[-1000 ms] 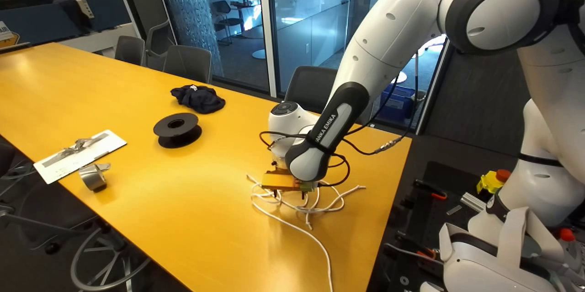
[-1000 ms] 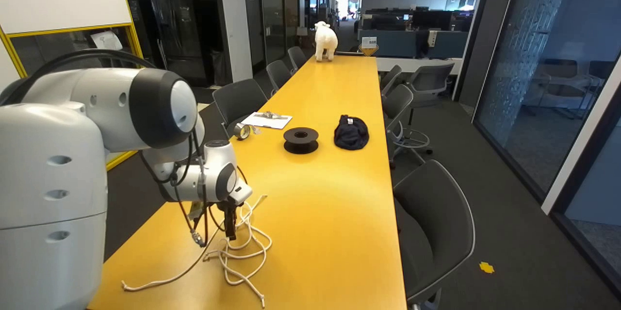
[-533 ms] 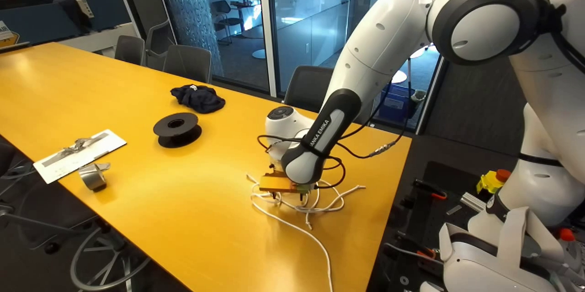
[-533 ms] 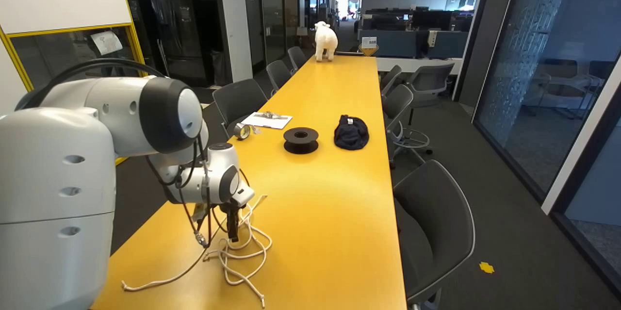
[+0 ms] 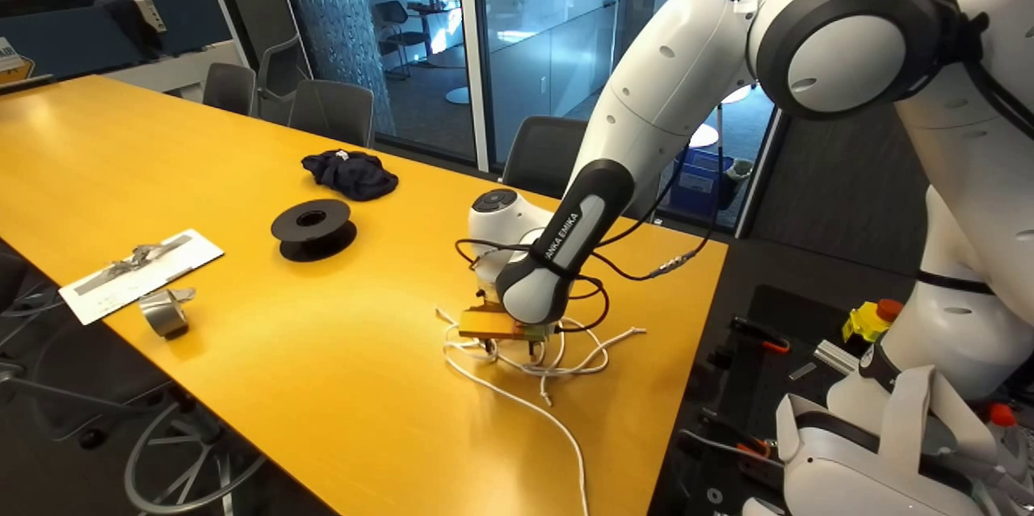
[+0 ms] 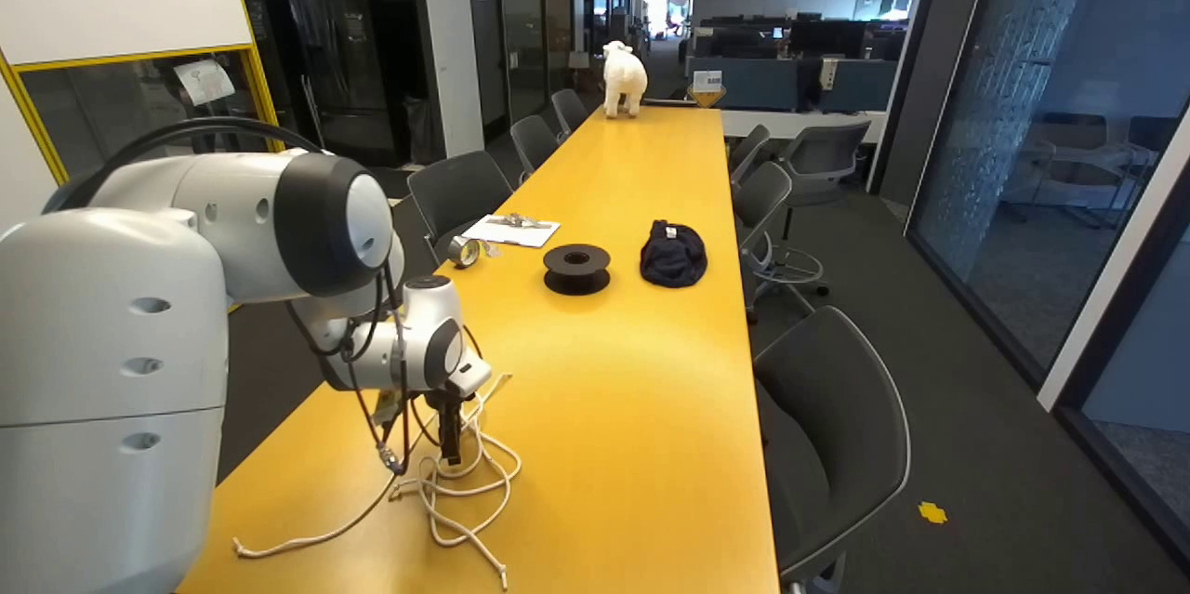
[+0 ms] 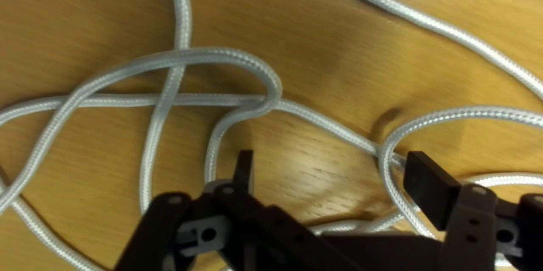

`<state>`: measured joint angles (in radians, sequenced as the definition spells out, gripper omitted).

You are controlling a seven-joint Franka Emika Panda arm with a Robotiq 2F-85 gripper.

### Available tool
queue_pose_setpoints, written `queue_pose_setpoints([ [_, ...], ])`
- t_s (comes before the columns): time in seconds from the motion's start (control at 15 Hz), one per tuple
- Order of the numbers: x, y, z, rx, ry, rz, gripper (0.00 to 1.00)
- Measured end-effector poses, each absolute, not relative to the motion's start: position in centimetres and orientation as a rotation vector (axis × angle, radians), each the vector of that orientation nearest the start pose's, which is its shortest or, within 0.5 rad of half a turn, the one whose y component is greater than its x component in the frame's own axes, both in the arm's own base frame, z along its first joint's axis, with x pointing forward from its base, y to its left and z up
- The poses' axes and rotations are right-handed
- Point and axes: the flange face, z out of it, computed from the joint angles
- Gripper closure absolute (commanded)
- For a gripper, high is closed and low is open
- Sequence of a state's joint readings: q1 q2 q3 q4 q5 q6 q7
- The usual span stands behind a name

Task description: Untangle the ropes on the table.

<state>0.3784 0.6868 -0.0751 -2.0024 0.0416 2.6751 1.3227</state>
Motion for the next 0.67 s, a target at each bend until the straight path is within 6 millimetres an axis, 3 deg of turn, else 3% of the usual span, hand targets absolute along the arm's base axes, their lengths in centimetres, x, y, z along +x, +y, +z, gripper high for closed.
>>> queue_pose_setpoints([
  [0.47,57.18,17.7,11.3,-2.753,1.559,-0.03,0.94],
  [0.67,57.37,17.64,11.46,-2.761,1.546,-0.025,1.0],
])
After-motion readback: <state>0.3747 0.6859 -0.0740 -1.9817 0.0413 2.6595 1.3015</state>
